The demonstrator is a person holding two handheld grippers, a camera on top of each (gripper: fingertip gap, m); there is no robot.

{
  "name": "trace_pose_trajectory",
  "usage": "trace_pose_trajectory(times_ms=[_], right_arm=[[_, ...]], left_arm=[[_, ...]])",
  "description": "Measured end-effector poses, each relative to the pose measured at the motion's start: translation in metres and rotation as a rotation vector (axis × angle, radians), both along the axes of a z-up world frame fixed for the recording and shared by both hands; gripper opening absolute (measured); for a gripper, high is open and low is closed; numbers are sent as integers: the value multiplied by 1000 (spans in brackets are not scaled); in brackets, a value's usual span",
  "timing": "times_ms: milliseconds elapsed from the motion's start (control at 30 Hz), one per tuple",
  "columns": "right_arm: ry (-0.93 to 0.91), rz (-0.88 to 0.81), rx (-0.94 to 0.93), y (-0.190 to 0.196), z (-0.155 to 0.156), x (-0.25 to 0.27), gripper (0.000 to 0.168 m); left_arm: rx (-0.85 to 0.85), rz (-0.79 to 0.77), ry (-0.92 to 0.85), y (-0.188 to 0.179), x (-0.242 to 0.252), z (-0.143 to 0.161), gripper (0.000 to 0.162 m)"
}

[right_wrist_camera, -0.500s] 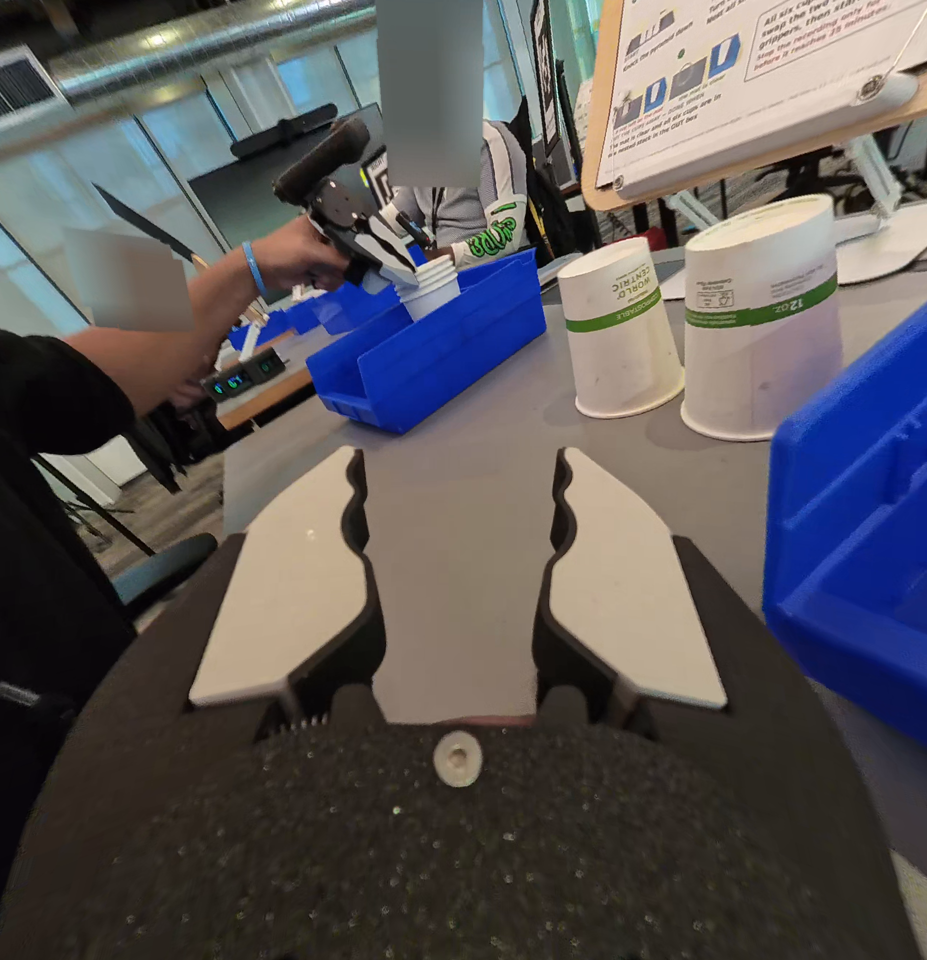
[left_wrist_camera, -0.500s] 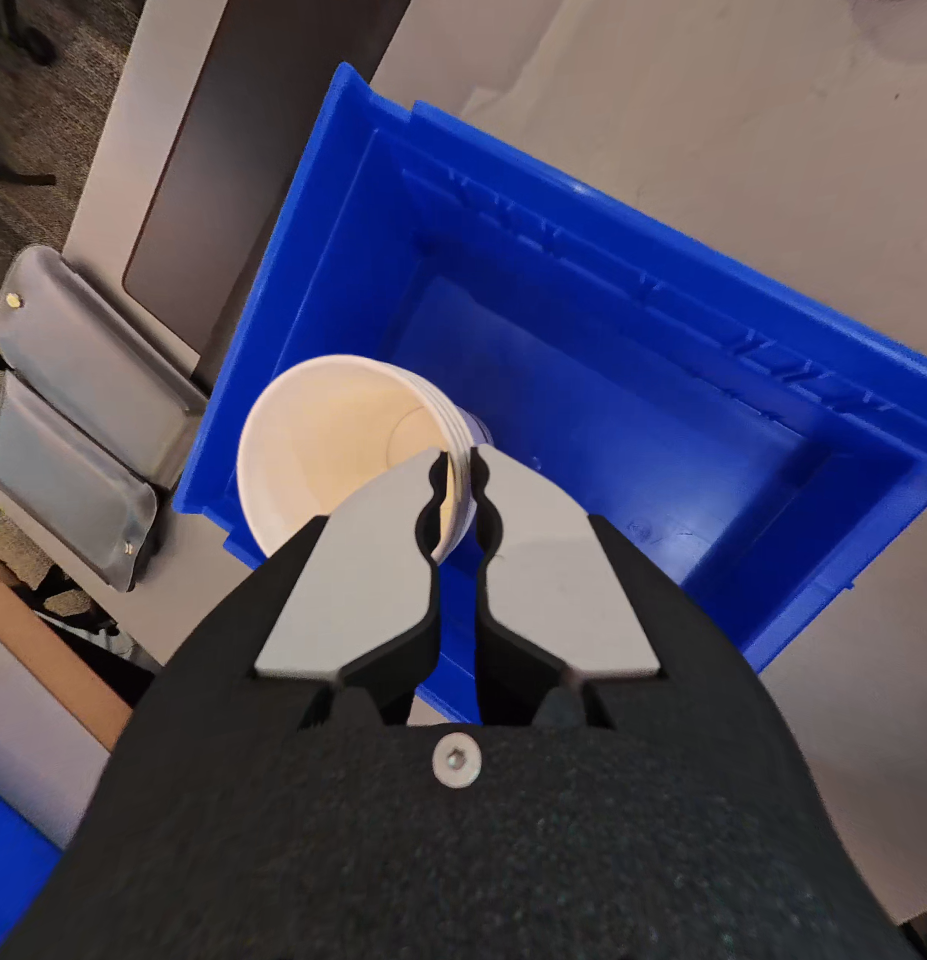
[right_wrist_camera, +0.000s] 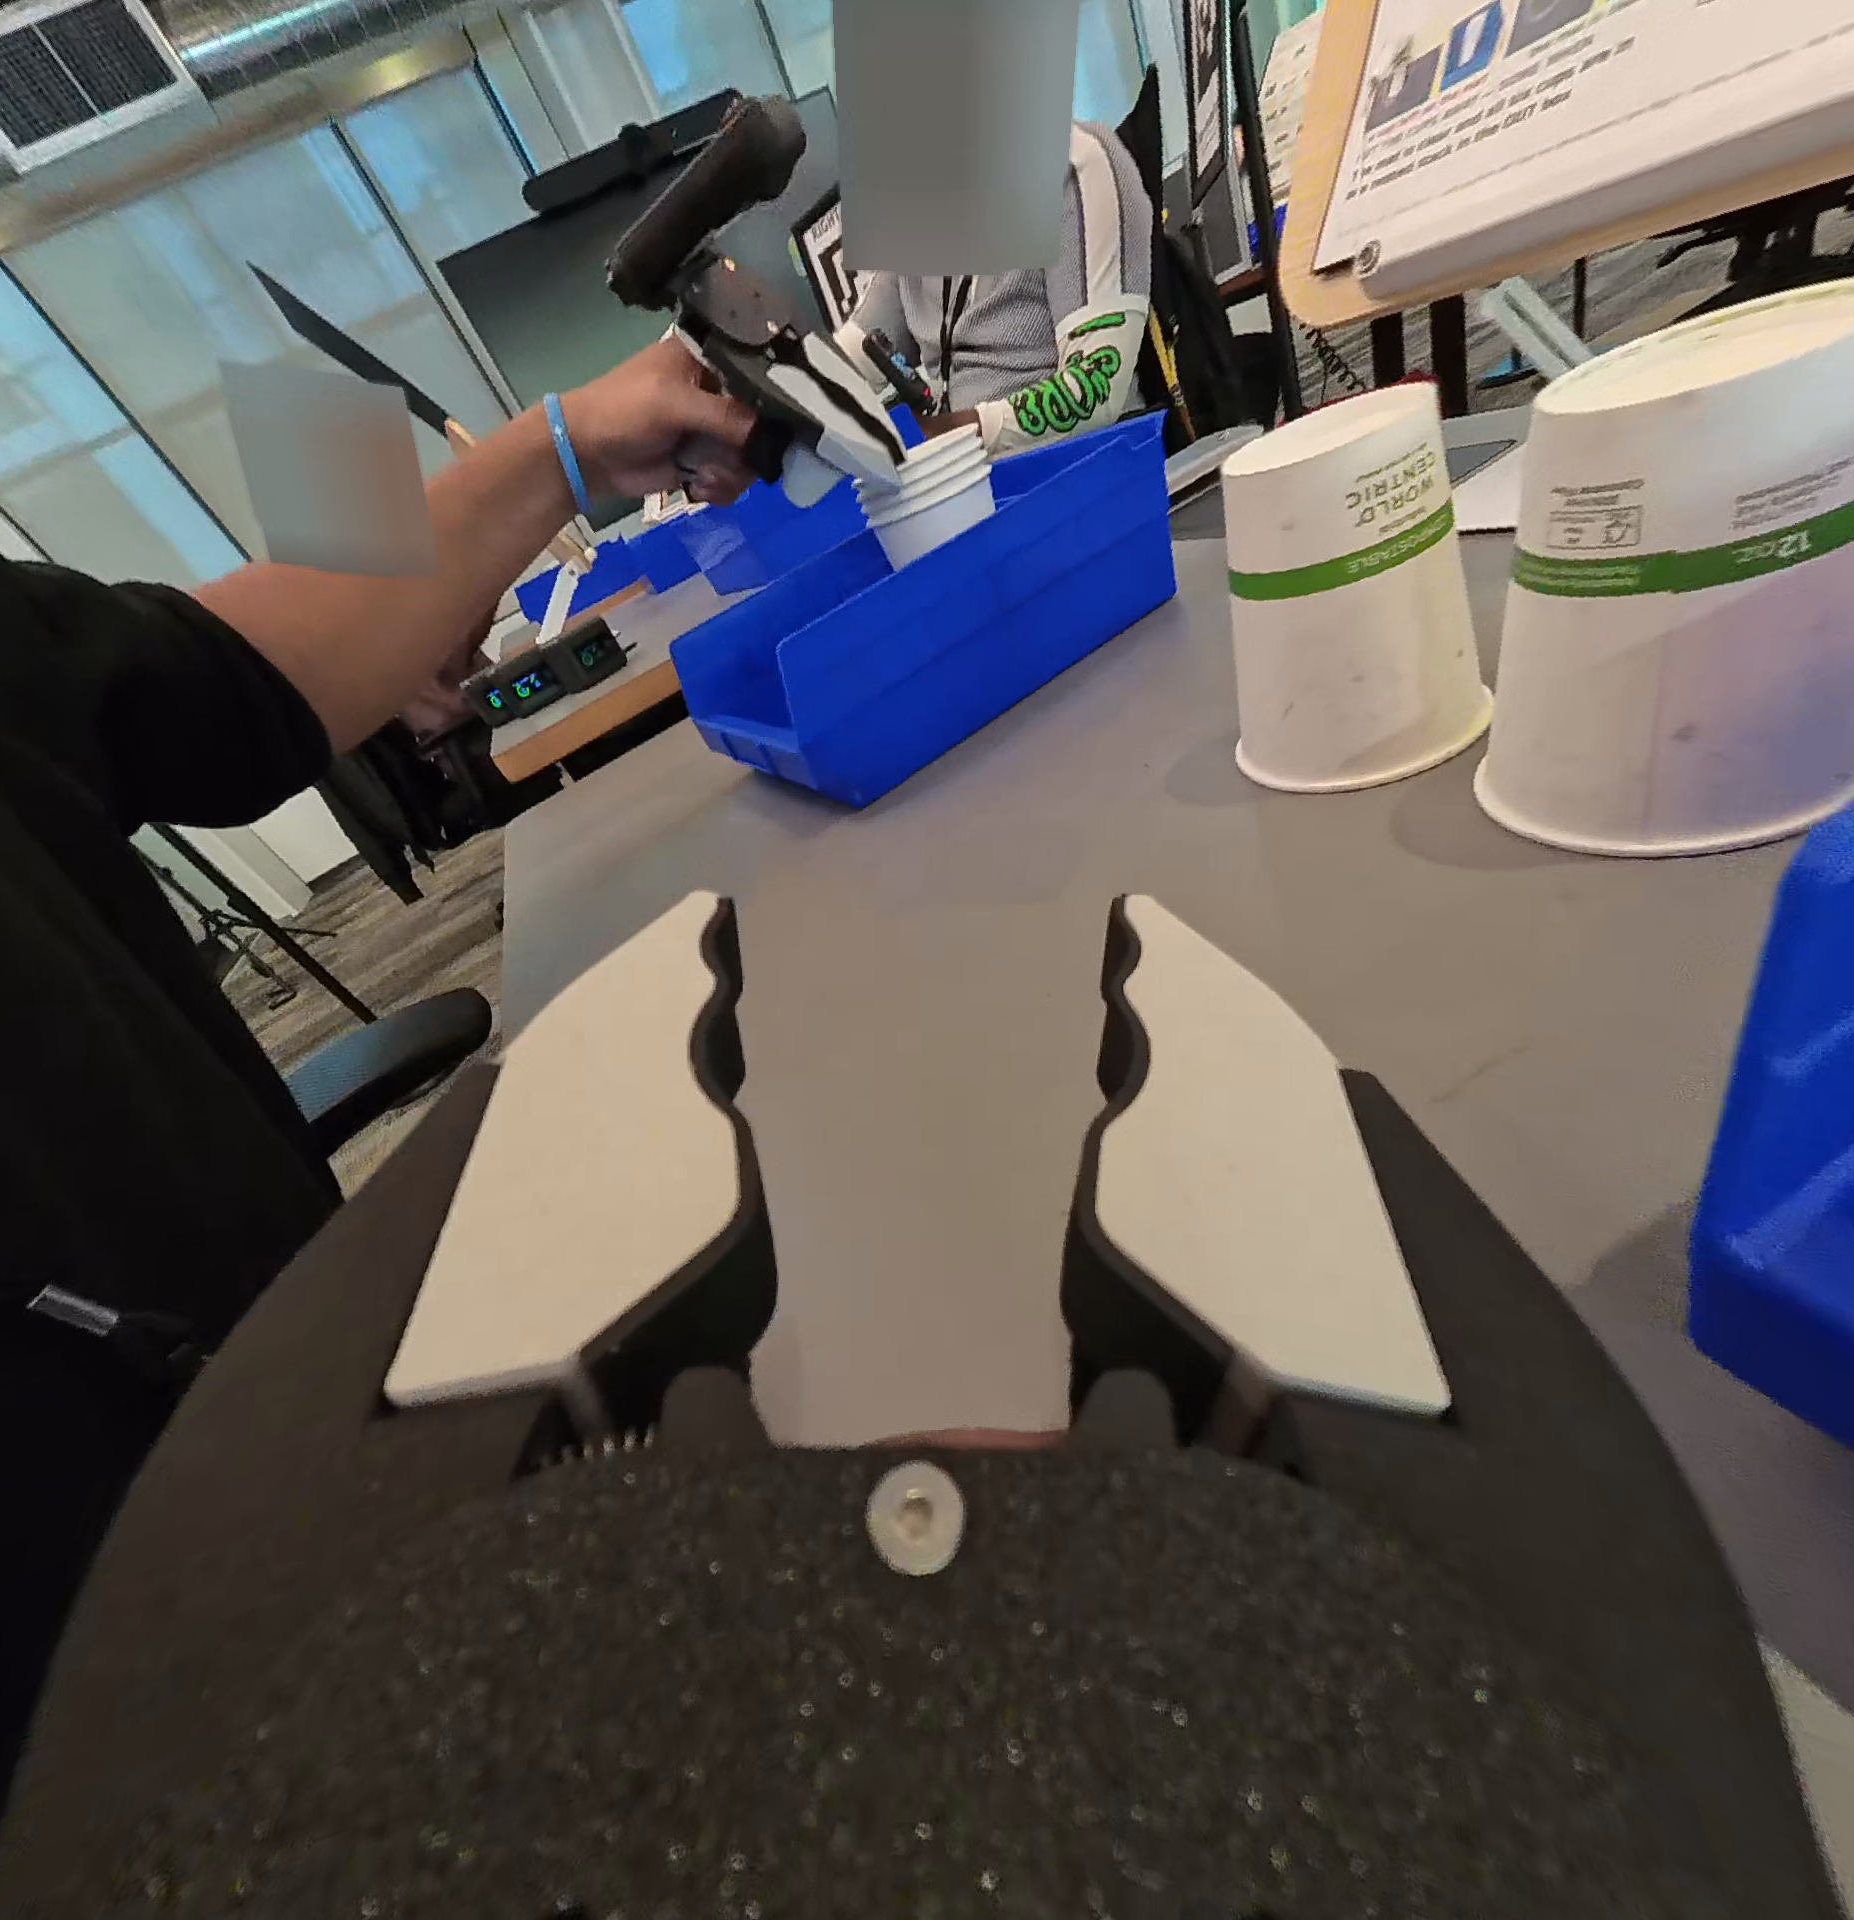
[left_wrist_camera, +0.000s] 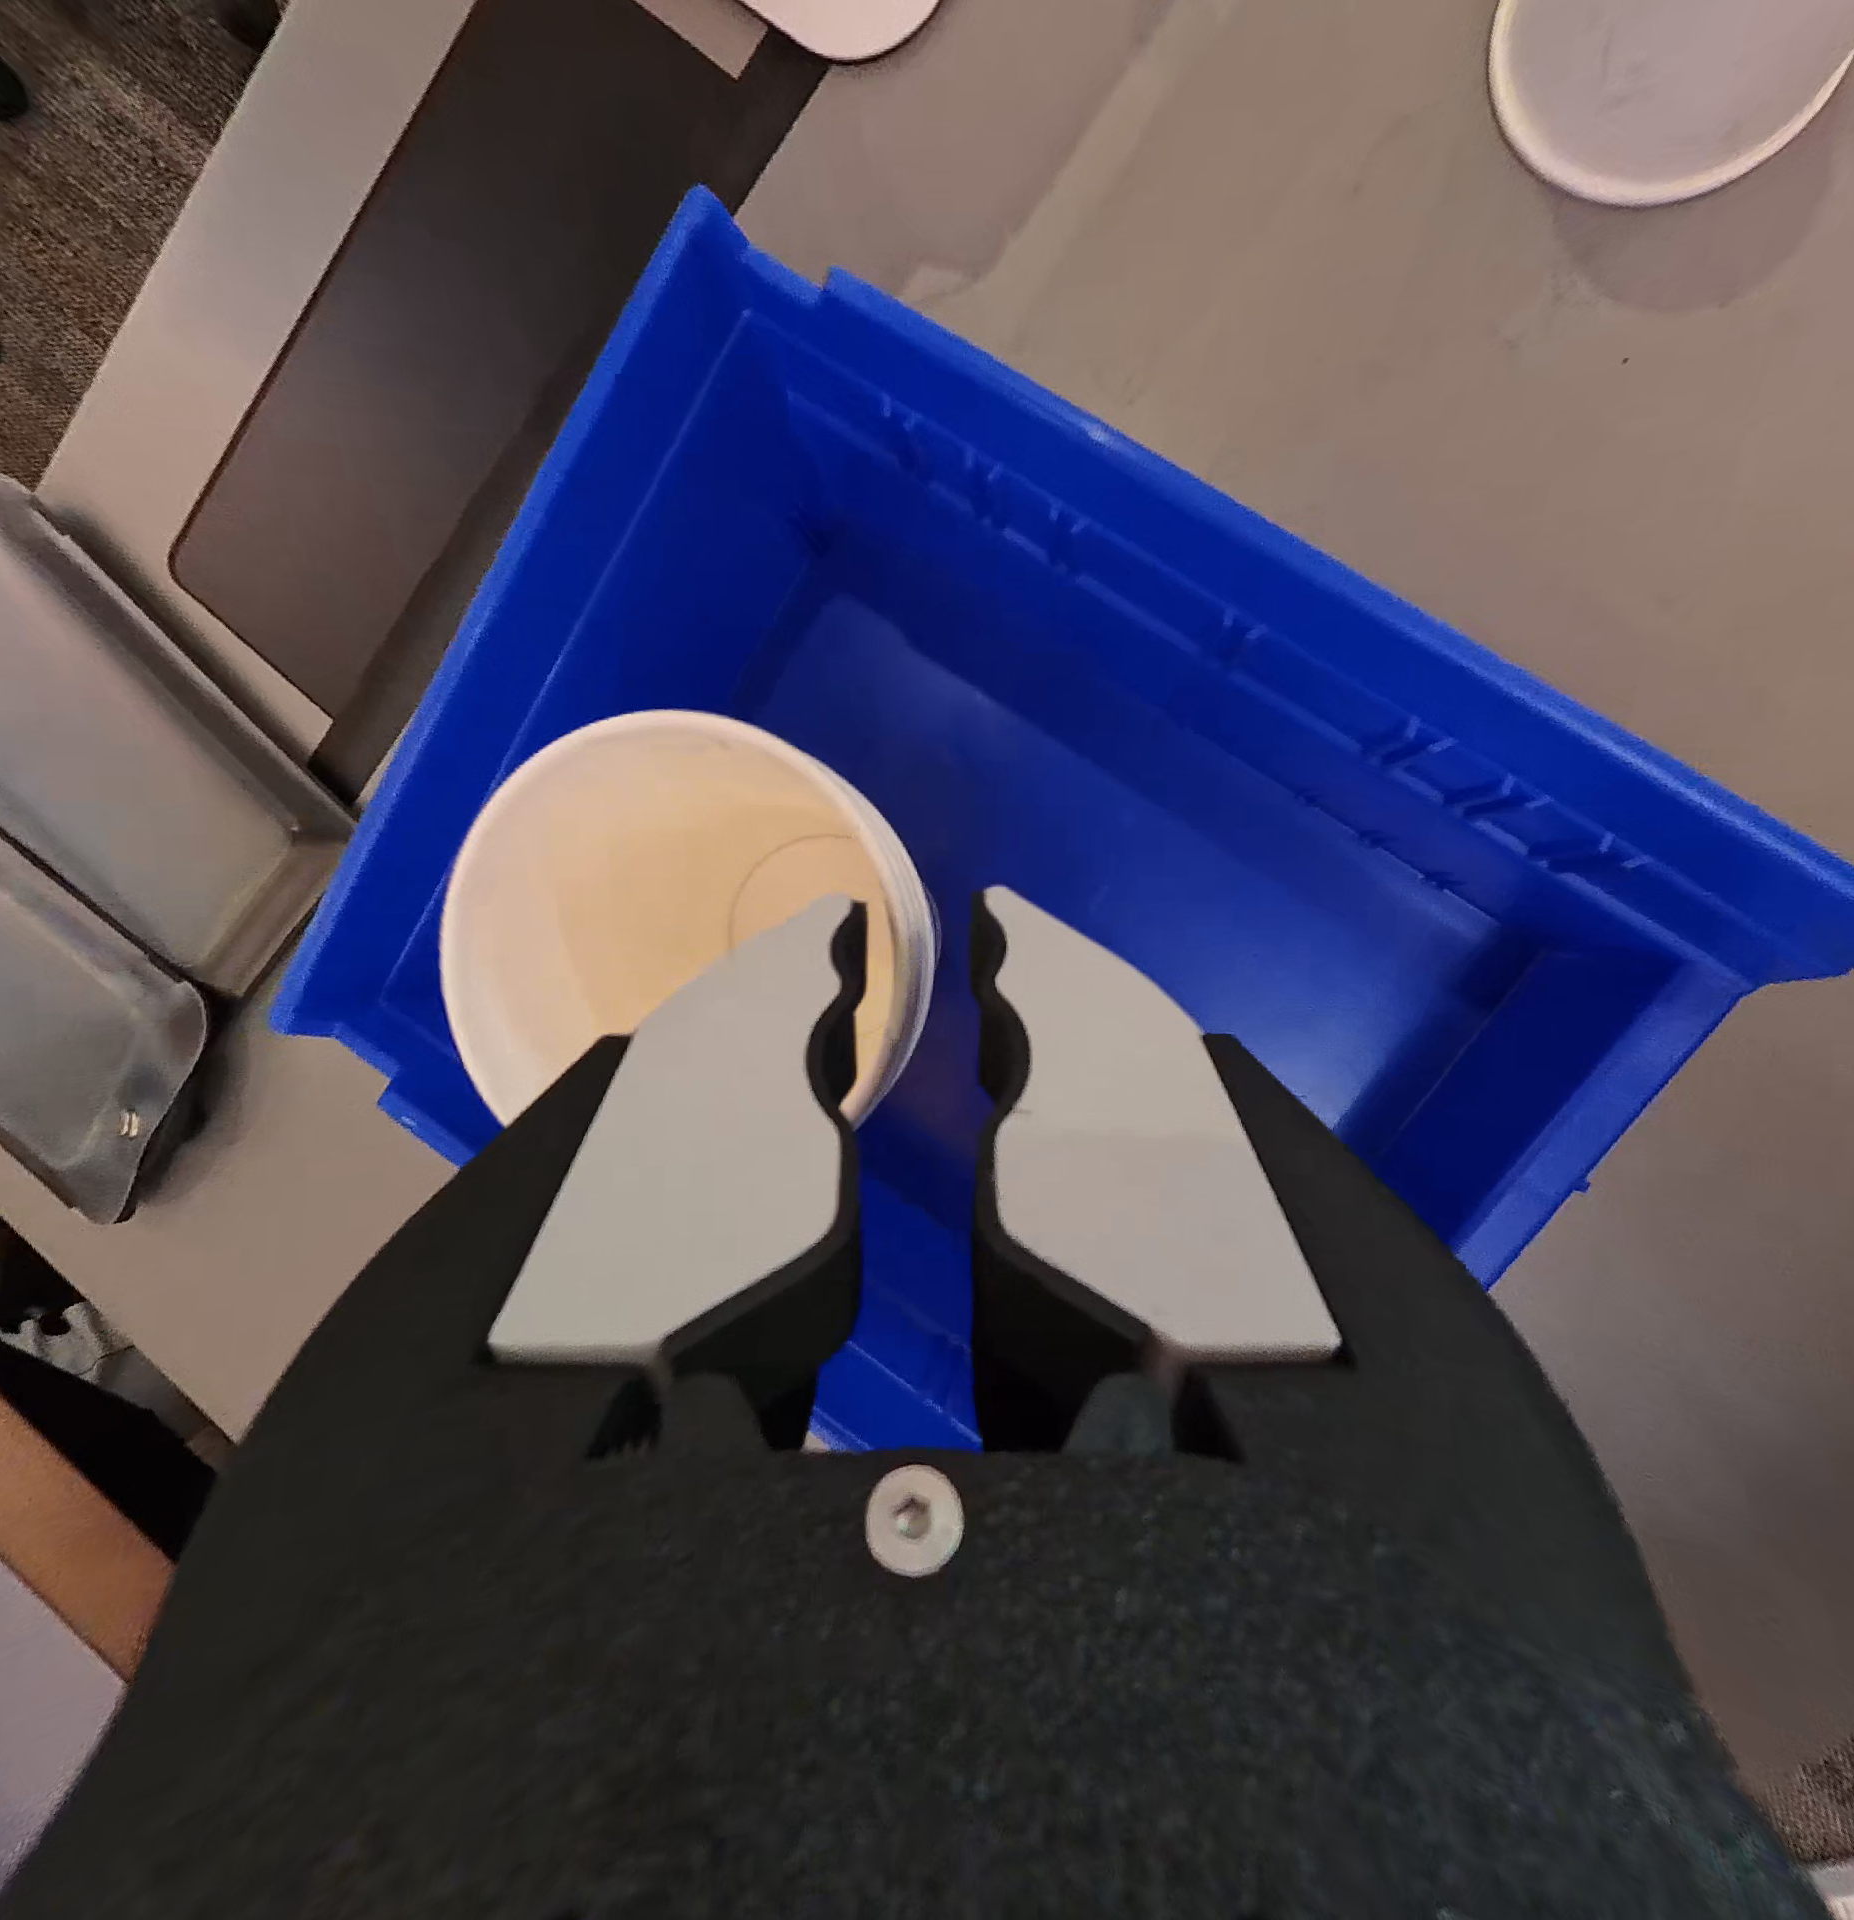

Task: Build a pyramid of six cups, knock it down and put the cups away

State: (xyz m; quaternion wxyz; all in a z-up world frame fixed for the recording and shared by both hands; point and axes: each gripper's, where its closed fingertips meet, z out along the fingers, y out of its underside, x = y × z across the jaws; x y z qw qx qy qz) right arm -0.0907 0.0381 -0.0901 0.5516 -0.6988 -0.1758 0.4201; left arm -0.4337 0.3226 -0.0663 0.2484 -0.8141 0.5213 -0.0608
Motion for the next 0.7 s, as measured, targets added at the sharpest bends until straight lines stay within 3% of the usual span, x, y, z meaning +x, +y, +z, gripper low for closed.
trace_pose_trajectory(times_ms=[100,400,700], right_arm=[[-14,12,-2,-2,-2,-3,66],[-35,21,-12,-4,-6,-5,65],[-47,18,-14,-4,-7,-5,65]], left_arm=[[-13,1,-10,0,-1,1,4],[-3,17,-13,5,-2,11,3],[140,16,-28,7,-6,79,3]])
